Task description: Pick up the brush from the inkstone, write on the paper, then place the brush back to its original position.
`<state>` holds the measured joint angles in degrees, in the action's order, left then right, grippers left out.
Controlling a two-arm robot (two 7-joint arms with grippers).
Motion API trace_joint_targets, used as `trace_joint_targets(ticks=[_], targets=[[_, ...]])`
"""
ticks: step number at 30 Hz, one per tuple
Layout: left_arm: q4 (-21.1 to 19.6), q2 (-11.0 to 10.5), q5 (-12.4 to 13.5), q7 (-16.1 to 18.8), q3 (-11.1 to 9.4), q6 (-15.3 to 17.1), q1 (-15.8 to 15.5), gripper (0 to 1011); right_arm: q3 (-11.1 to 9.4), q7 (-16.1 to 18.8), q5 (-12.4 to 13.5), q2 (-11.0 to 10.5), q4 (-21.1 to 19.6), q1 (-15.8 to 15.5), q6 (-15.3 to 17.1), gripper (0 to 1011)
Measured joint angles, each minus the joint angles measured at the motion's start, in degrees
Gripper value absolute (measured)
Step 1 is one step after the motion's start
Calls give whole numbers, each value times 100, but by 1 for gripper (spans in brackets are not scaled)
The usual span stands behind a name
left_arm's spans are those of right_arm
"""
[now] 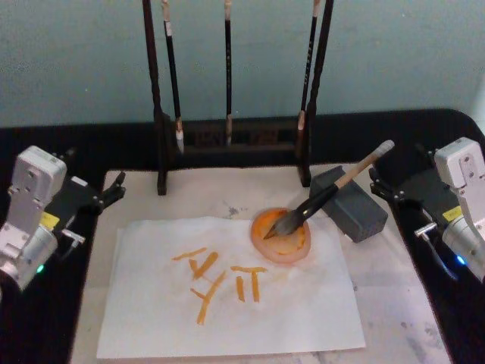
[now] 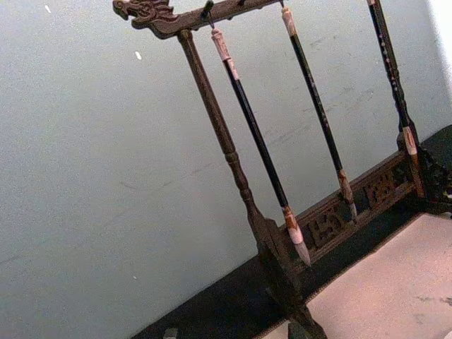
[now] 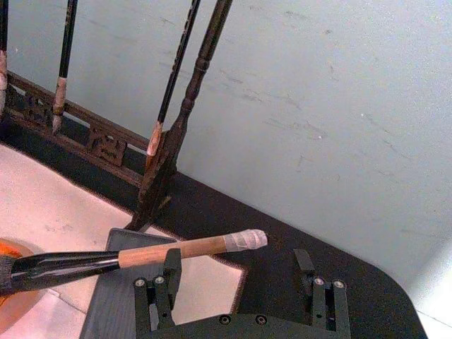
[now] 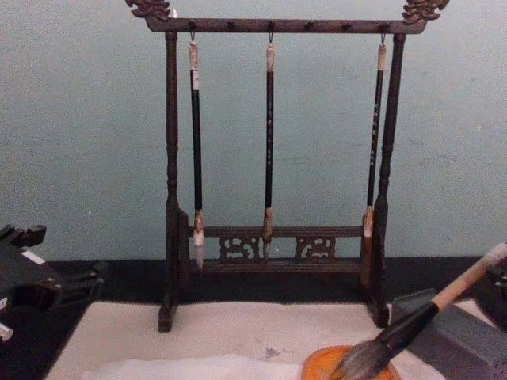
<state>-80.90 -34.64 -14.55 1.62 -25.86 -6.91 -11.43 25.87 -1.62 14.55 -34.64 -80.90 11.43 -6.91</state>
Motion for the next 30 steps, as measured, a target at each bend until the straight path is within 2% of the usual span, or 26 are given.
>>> trace_joint_targets(ticks=[11,14,18,19,21,22,25,26,27,28,29,30], targets=[[0,0,0,0,0,0,0,1010,-78,90,5,61,1,-21,5,1000],[0,0,0,0,0,0,0,1010,-193,193,182,123,-37,-61,117,1000],[0,0,0,0,0,0,0,1010,-396,390,588,217,-106,-113,362,1000],[0,0,0,0,0,0,0,1010,-506,532,864,267,-126,-135,517,1000],[0,0,0,0,0,0,0,1010,-636,678,1167,330,-140,-153,700,1000],[0,0,0,0,0,0,0,1010,-760,796,1446,396,-145,-168,886,1000],[0,0,0,0,0,0,0,1010,-916,936,1775,484,-136,-175,1101,1000],[0,0,0,0,0,0,0,1010,-1040,1044,2029,558,-111,-178,1269,1000],[0,0,0,0,0,0,0,1010,-1094,1085,2128,593,-99,-178,1340,1000],[0,0,0,0,0,0,0,1010,-1200,1170,2358,664,-65,-177,1509,1000],[0,0,0,0,0,0,0,1010,-1200,1170,2358,664,-65,-177,1509,1000],[0,0,0,0,0,0,0,1010,-1298,1243,2551,737,-26,-171,1653,1000]])
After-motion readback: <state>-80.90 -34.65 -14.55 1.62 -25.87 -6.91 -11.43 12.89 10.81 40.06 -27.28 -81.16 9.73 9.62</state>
